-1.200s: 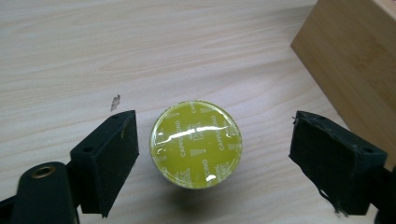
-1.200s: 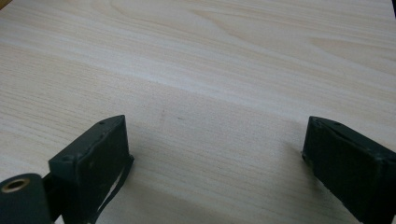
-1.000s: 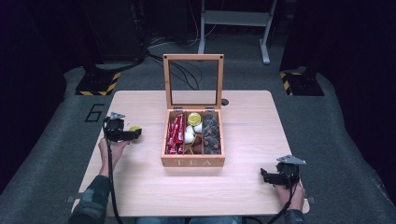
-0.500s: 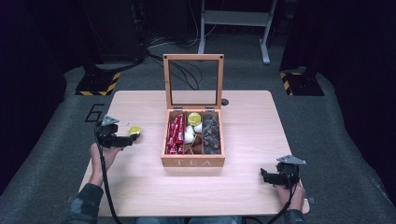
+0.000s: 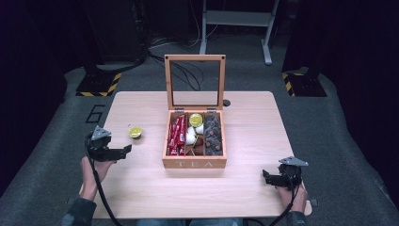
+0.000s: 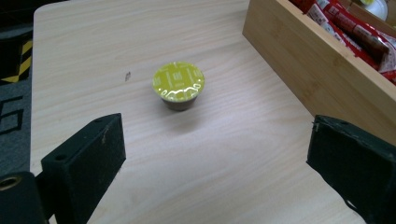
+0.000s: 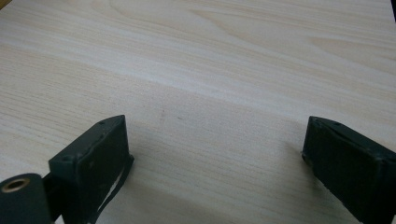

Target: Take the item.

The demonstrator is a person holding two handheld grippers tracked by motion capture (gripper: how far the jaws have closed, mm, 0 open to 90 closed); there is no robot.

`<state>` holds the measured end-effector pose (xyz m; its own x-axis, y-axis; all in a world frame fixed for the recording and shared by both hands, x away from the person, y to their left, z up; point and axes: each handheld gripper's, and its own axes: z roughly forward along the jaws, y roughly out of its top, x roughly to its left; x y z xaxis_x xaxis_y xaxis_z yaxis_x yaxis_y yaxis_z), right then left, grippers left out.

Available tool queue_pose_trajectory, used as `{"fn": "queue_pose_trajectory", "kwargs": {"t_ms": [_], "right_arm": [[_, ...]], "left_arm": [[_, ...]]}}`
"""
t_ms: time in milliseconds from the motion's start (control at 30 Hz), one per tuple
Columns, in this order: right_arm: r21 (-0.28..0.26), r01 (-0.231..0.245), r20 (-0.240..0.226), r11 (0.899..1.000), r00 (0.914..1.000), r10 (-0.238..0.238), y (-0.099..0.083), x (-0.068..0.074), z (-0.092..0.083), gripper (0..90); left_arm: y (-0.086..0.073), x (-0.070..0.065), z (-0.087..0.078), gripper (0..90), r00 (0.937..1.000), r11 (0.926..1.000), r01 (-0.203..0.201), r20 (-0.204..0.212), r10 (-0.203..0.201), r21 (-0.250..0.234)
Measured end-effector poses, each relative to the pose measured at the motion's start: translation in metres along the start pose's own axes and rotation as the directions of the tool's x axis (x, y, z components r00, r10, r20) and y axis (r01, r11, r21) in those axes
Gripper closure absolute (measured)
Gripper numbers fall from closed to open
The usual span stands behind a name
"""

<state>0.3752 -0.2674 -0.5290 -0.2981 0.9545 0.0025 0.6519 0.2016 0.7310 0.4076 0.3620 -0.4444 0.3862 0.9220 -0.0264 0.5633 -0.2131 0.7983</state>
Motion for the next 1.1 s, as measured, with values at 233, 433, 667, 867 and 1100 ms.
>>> {"fn": "queue_pose_trajectory", "kwargs": {"t_ms": [233,433,667,867,1100], "right_arm": [[0.0,0.0,0.001,1.0,1.0,0.0,0.0,0.0,0.0,6.6],[0.0,-0.001,0.002,1.0,1.0,0.001,0.0,0.0,0.0,6.6],[0.0,-0.001,0.002,1.0,1.0,0.001,0.0,0.0,0.0,6.6],[-0.001,-0.001,0.002,1.0,1.0,0.001,0.0,0.0,0.0,6.6],[-0.001,0.0,0.002,1.0,1.0,0.0,0.0,0.0,0.0,6.6]], "left_arm": [[-0.026,0.001,-0.008,1.6,0.9999,0.9999,0.013,-0.011,-0.013,0.01],[-0.051,0.005,-0.011,1.1,0.9992,0.9988,0.034,-0.023,-0.033,0.035],[-0.082,0.012,-0.007,0.9,0.9977,0.9946,0.058,-0.04,-0.054,0.086],[-0.094,0.014,-0.003,0.8,0.9973,0.9941,0.055,-0.054,-0.05,0.094],[-0.1,0.015,0.005,0.0,0.9967,0.9913,0.063,-0.059,-0.056,0.116]]}}
